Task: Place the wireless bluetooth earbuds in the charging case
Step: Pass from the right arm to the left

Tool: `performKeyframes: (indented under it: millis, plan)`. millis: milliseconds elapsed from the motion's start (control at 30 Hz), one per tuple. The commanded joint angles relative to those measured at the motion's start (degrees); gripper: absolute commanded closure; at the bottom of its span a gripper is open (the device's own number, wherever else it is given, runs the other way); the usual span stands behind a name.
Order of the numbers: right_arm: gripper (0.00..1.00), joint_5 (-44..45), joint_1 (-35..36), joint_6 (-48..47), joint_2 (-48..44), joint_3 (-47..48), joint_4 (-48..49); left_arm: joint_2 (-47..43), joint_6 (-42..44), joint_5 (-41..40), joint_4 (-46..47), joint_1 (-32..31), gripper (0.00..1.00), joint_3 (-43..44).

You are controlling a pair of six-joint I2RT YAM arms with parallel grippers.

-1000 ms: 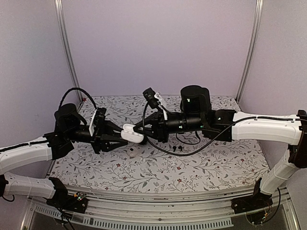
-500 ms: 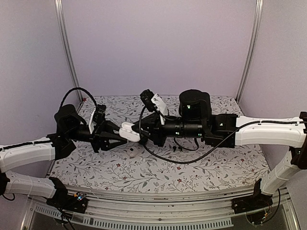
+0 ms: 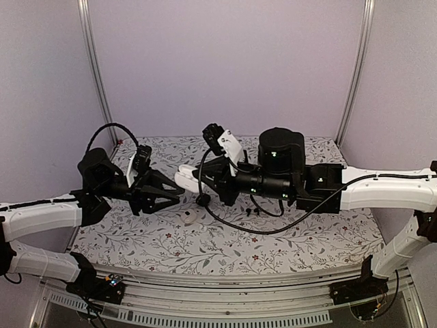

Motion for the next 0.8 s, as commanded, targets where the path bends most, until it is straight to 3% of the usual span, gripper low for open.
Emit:
performKeyframes:
  millis: [0,333,767]
  plan:
    - [0.97,3.34,1.45,-2.64,-1.28,-0.69,0.90,1.50,-5.11,1.92,5.48,1.60,0.67,-0.48]
    - [0.97,4.79,2.20,-3.50,-1.36,-1.04,1.67,3.59,-12.55,2.77,10.92,3.53,0.66,-0.59]
    - [0.97,3.51,2.31,-3.70,0.78,0.20,2.30,4.19,-14.80,2.71,13.24,3.54,0.67,-0.44]
